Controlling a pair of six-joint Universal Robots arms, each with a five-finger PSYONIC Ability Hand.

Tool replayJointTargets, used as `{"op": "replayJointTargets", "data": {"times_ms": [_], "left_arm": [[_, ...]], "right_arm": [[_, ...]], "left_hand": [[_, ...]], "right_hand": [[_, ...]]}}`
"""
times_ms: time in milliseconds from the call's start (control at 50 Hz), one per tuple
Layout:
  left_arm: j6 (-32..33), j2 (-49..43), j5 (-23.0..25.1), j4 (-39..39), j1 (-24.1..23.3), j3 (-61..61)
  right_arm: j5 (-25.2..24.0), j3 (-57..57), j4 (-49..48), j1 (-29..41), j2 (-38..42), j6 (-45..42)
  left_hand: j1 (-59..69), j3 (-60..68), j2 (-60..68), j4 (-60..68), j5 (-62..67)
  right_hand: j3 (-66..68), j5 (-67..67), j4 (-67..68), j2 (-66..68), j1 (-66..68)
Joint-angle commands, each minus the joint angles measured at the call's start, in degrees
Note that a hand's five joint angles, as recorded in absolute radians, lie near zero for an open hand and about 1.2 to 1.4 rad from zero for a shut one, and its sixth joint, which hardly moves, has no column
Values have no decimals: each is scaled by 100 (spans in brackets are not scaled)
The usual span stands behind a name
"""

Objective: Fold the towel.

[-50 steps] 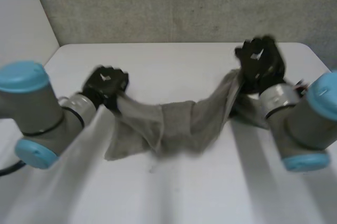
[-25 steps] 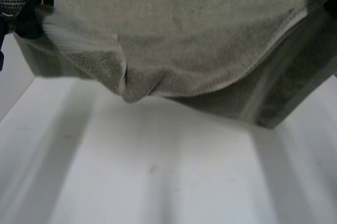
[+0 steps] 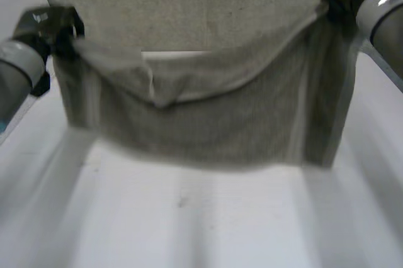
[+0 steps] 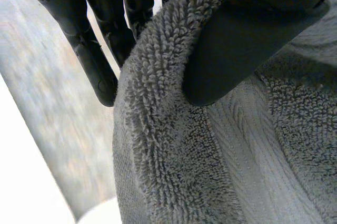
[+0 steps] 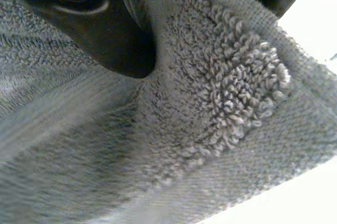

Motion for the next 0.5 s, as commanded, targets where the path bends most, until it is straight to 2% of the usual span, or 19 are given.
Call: {"op": "replayJointTargets", "data": {"times_ms": [20,180,220,320,360,440,460,480,500], "left_arm": [[-1193,-33,-24,888,46,277],[-1212,-120,64,1134,46,-698],[-1203,-182,64,1231,46,-891],[-1019,-622,73,1583,54,-1438],[-834,-745,99,1680,63,-1587],[6,-990,125,1786,81,-1964],[314,-1000,125,1786,89,-2070],[317,-1000,125,1786,90,-2071],[613,-1000,125,1759,90,-2175]], "right_arm": [[61,144,-820,-9,-192,427],[-194,1155,24,0,-570,374],[-352,1749,216,8,-587,261],[-440,2804,68,8,-526,-47],[-432,3138,-98,17,-473,-152],[-379,3842,-616,70,-192,-399],[-379,3844,-618,70,-192,-399],[-379,4001,-714,70,-157,-434],[-379,4124,-784,70,-156,-443]], "left_hand": [[1232,1034,1022,1025,1136],[1232,1034,1022,1025,1136],[1232,1034,1022,1025,1136],[1232,1034,1022,1025,1136],[1232,1034,1022,1025,1136],[1232,1034,1022,1025,1136],[868,670,658,661,772],[864,667,654,657,769],[-1217,-1415,-1427,-1425,-1313]], "right_hand": [[400,336,340,418,457],[400,336,340,418,457],[400,336,340,418,457],[400,336,340,418,457],[400,336,340,418,457],[400,336,340,418,457],[400,336,340,418,457],[400,336,340,418,457],[400,336,340,418,457]]}}
